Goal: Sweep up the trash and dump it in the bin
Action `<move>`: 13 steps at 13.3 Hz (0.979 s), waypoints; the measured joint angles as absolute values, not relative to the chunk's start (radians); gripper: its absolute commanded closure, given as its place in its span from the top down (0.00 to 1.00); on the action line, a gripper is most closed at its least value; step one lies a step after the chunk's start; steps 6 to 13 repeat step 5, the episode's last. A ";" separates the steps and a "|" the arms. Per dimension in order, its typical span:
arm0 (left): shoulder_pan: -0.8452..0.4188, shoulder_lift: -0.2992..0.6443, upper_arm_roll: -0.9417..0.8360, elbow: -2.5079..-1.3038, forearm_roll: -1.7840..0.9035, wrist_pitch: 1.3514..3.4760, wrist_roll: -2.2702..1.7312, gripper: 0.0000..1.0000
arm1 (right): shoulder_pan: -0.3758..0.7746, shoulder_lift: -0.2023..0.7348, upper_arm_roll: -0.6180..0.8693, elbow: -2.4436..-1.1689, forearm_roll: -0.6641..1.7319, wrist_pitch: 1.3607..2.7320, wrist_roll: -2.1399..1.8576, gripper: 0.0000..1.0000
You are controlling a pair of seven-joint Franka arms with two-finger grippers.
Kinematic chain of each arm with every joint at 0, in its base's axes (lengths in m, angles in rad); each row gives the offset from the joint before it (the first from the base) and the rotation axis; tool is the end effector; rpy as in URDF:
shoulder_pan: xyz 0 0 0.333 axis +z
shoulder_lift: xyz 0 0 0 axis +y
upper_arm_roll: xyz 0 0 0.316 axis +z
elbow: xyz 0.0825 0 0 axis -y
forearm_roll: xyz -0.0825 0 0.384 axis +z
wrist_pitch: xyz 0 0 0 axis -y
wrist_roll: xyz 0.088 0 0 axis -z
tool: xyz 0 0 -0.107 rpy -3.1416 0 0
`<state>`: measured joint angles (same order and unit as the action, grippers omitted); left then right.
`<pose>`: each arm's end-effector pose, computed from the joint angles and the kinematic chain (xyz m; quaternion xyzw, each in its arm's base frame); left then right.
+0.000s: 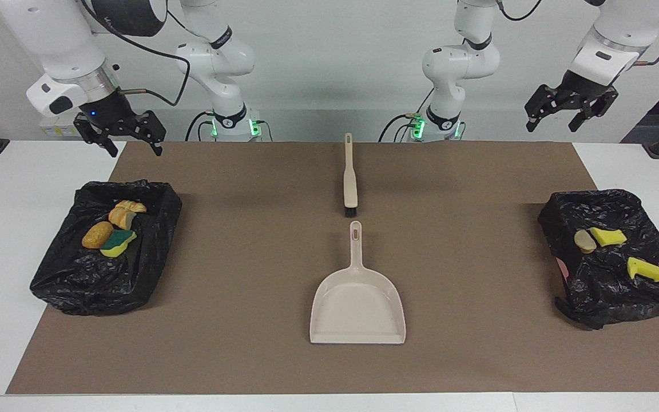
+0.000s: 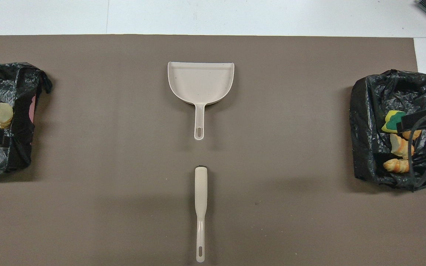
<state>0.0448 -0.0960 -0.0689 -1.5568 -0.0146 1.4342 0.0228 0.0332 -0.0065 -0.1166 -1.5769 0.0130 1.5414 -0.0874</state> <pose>0.5094 -0.0161 0.6702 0.9996 -0.0241 -0.0134 0.0039 0.5475 -0.0446 0.6227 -0.9999 -0.0021 0.0139 0.0081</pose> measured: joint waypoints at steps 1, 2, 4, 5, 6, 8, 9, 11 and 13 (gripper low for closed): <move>0.045 -0.096 -0.069 -1.557 -0.015 1.434 0.022 1.00 | 0.033 -0.006 -0.117 -1.576 0.013 1.541 -0.087 1.00; 0.045 -0.096 -0.069 -1.557 -0.015 1.434 0.022 1.00 | 0.033 -0.006 -0.117 -1.574 0.013 1.542 -0.087 1.00; 0.045 -0.096 -0.070 -1.557 -0.016 1.434 0.022 1.00 | 0.033 -0.007 -0.116 -1.568 0.013 1.542 -0.087 1.00; 0.045 -0.096 -0.070 -1.557 -0.016 1.434 0.022 1.00 | 0.033 -0.007 -0.116 -1.567 0.013 1.542 -0.087 1.00; 0.045 -0.096 -0.070 -1.557 -0.016 1.434 0.022 1.00 | 0.033 -0.007 -0.116 -1.567 0.013 1.542 -0.087 1.00; 0.045 -0.096 -0.070 -1.557 -0.016 1.434 0.022 1.00 | 0.033 -0.007 -0.116 -1.567 0.013 1.542 -0.087 1.00; 0.045 -0.096 -0.070 -1.557 -0.016 1.434 0.022 1.00 | 0.033 -0.007 -0.116 -1.567 0.013 1.542 -0.087 1.00; 0.045 -0.096 -0.070 -1.557 -0.016 1.434 0.022 1.00 | 0.033 -0.007 -0.116 -1.567 0.013 1.542 -0.087 1.00; 0.045 -0.096 -0.070 -1.557 -0.016 1.434 0.022 1.00 | 0.033 -0.007 -0.116 -1.567 0.013 1.542 -0.087 1.00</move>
